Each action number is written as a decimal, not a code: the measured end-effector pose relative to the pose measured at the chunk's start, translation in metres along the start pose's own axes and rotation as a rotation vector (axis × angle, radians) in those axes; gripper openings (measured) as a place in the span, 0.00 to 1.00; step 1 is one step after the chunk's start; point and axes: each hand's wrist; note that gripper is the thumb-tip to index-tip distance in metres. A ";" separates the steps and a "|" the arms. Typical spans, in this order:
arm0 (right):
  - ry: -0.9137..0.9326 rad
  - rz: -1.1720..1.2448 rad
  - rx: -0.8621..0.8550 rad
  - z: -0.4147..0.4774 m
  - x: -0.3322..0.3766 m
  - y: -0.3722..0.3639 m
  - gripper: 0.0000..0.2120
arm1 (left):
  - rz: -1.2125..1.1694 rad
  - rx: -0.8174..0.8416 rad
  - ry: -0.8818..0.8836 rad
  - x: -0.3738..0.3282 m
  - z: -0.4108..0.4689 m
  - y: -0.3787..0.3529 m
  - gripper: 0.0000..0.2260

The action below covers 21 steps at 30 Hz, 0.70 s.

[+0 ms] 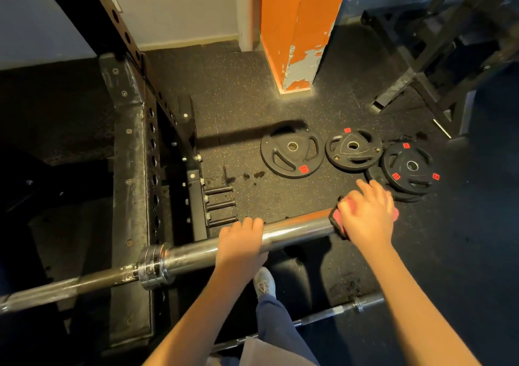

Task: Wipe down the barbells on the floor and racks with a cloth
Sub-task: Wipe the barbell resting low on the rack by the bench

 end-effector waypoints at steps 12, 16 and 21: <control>-0.018 0.116 0.058 -0.037 0.025 0.007 0.22 | 0.016 0.216 0.090 0.007 0.005 0.011 0.19; 0.241 0.348 0.085 -0.044 0.047 0.003 0.17 | 0.042 0.169 0.098 0.002 -0.001 0.013 0.18; -0.634 1.008 0.098 -0.002 0.049 0.043 0.09 | -0.015 0.154 0.107 0.001 -0.006 0.013 0.17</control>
Point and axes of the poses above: each hand's wrist, its own z-axis towards the middle knuckle, its own y-axis out of the back of the hand, x = y × z, and after that the axes turned 13 degrees about -x, right-handed
